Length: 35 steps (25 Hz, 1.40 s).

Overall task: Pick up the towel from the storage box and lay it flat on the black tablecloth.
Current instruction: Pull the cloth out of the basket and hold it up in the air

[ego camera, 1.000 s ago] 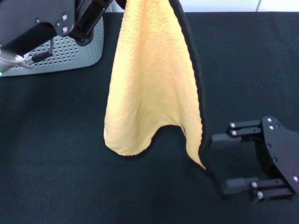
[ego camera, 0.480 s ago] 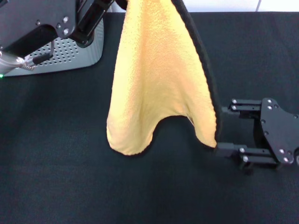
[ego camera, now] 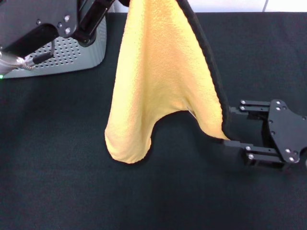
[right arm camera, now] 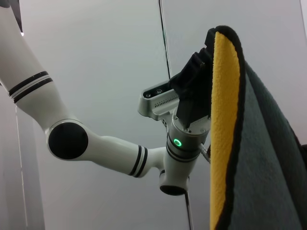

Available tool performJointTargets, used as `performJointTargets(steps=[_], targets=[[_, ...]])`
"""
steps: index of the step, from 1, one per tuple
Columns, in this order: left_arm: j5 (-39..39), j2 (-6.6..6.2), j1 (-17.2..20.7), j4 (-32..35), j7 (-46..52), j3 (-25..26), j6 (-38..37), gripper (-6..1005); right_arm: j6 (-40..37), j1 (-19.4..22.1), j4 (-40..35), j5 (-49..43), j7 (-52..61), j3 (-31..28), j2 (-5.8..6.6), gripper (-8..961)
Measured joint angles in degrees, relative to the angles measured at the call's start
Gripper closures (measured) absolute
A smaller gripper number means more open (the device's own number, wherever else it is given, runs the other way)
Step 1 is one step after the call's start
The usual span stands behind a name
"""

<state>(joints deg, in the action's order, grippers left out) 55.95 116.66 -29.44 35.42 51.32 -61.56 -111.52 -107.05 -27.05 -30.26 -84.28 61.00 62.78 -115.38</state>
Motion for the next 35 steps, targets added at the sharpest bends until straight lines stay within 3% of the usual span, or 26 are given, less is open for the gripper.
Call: performJointTargets(steps=[8,15,27,32,35], targets=[[-0.05,-0.11,0.00,0.00,0.00,0.04,0.41,985,-0.38,0.98,-0.14,-0.07,0.64,-0.14,1.16,422],[-0.14,-0.12,0.03,0.00,0.01,0.04,0.43,985,0.15,1.97,-0.15,-0.18,1.07,-0.14,1.95,559],[-0.36,-0.07,0.24,0.00,0.01,0.04,0.43,985,1.24,2.25,-0.88,-1.48,1.46,-0.11,2.11,741],[-0.12,0.00,0.68,0.00,-0.05,1.02,0.43,985,1.00,4.24,-4.62,-1.51,1.50,-0.12,1.84,923],[-0.04,0.03,0.96,0.00,-0.06,1.35,0.38,985,0.35,5.30,-6.38,-1.28,1.55,-0.32,1.75,938]])
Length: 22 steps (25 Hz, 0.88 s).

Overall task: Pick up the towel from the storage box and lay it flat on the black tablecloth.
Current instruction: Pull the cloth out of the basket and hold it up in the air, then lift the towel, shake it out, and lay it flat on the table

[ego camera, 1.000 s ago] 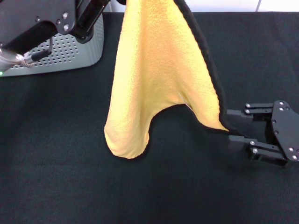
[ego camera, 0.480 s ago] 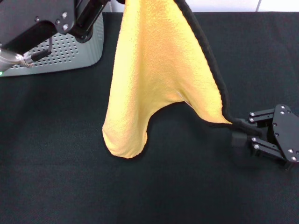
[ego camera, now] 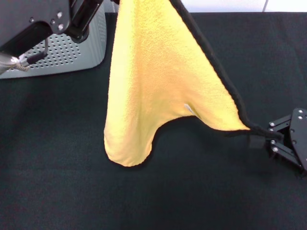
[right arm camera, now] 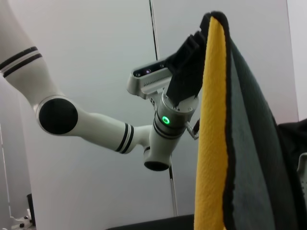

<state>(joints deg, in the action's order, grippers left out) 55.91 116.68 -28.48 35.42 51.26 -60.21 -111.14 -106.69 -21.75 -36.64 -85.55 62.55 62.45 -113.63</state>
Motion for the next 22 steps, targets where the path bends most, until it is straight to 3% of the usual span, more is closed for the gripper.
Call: performJointTargets(steps=[10,16,22], targets=[[0.29,0.04,1.24,-0.07,2.90,-0.27,-0.43,985,-2.02,0.62,-5.01,0.29,2.24,-2.56,0.02,952],[0.34,0.06,5.12,0.15,9.02,-0.21,-1.60,985,-3.42,3.52,-19.86,0.37,12.32,-5.24,-0.97,950],[-0.11,0.28,11.76,0.44,12.67,-0.22,-5.12,985,-3.86,8.00,-35.00,1.01,22.83,-7.29,-1.70,949]])
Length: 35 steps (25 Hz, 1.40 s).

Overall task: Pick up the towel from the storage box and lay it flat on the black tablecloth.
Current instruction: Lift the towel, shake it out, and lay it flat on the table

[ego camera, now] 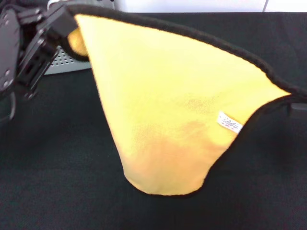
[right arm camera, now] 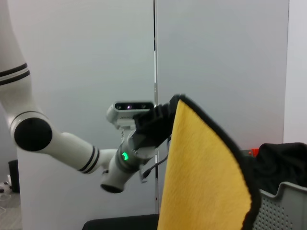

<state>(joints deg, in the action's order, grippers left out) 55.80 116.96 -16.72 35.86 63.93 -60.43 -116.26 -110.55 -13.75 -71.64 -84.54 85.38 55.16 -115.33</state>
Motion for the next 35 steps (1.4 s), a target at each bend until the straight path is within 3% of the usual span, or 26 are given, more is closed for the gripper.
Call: performJointTargets(steps=[7,14,20,24,30,35], targets=[[0.33,0.67,6.51,1.64,6.07,-2.61,-0.38,985,-5.99,4.16,-7.99,3.87,6.10,-0.93,-0.07,947],[-0.24,0.73,15.68,8.09,7.26,-12.90,-0.46,985,-12.25,8.32,-6.94,4.88,5.64,-0.19,-0.49,945],[-0.56,0.21,23.82,14.16,7.43,-20.84,-0.53,985,-12.77,13.58,-6.30,5.70,2.67,2.40,-0.34,943],[-2.16,0.14,24.96,12.79,7.59,-21.53,-0.53,985,-12.97,14.26,-4.34,4.66,1.29,2.43,-0.01,942],[-8.19,-2.42,24.13,16.68,12.33,-26.21,-0.68,985,-13.17,14.61,-8.57,6.87,2.76,3.40,0.15,941],[-9.72,-2.96,22.95,15.70,16.84,-26.70,-0.65,985,-13.11,13.71,-9.52,9.25,8.13,3.62,0.50,939]])
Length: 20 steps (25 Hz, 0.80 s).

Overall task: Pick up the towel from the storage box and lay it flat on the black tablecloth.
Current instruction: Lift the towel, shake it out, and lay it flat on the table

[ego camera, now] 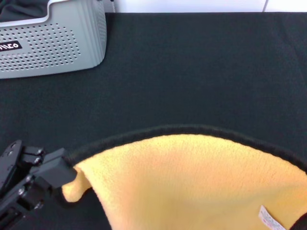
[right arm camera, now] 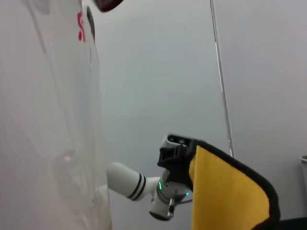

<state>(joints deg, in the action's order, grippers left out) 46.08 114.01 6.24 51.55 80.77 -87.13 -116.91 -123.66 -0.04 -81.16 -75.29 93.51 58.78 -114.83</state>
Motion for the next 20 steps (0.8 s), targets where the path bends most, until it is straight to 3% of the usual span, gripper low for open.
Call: performJointTargets(steps=[5,8,12,13,15,18,20], targets=[[-1.75,-0.81,1.37,-0.88,2.66,0.14,0.03,985,0.14,0.09,0.71,0.45,1.55,1.69,0.00,938],[-1.57,-1.19,0.65,-6.10,2.11,0.96,0.18,985,0.33,-0.30,5.76,-1.94,-0.05,2.72,-0.03,937],[2.64,-0.38,-7.82,-22.69,-3.82,4.65,0.34,985,1.04,-3.37,17.33,-7.90,-5.79,0.93,-0.09,936],[2.64,-0.38,-7.82,-22.69,-3.82,4.65,0.34,985,1.04,-3.37,17.33,-7.90,-5.79,0.93,-0.09,936],[5.54,-0.22,-18.09,-38.16,-12.67,5.17,0.53,985,4.36,-8.63,27.49,-14.05,-10.52,-2.09,-0.07,935],[6.32,0.23,-23.85,-46.31,-18.22,4.97,2.16,985,7.76,-12.10,32.17,-17.42,-12.13,-3.41,0.09,935],[6.49,0.95,-26.44,-48.15,-19.78,4.98,5.78,985,11.90,-15.11,35.69,-20.21,-13.15,-4.26,0.39,934]])
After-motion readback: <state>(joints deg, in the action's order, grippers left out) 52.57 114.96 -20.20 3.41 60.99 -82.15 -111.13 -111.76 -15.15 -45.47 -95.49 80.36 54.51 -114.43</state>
